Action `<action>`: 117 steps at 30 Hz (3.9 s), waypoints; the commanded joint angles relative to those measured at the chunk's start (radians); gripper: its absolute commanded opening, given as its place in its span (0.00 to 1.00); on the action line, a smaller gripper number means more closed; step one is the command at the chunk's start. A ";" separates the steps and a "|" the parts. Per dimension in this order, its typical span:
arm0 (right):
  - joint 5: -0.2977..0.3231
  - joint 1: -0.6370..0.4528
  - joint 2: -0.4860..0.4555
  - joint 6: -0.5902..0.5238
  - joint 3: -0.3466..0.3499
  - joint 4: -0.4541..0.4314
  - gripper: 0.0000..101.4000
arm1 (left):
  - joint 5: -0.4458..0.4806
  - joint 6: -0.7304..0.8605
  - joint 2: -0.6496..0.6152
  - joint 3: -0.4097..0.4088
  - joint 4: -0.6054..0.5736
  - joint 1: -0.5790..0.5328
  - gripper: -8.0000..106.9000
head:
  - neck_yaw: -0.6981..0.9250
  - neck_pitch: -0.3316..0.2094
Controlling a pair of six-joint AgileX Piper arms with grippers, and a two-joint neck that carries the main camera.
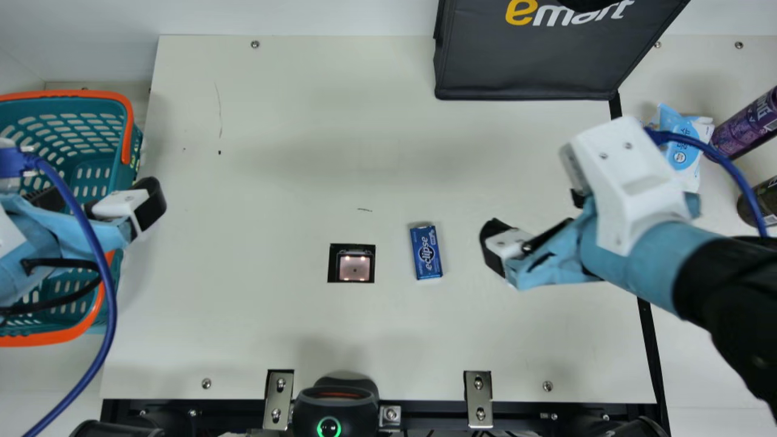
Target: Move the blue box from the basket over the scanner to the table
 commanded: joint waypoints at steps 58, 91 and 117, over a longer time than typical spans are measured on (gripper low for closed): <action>-0.175 0.327 0.643 0.596 0.022 -0.130 0.94 | 0.000 0.000 0.000 0.000 0.000 0.000 0.85 | 0.000 -0.029; -0.240 0.327 0.662 0.598 0.090 -0.149 0.01 | 0.000 0.000 0.000 0.000 0.000 0.000 0.85 | 0.000 -0.029; -0.147 0.283 0.533 0.552 0.044 -0.143 0.00 | 0.000 0.000 0.000 0.000 0.000 0.000 0.85 | -0.186 -0.029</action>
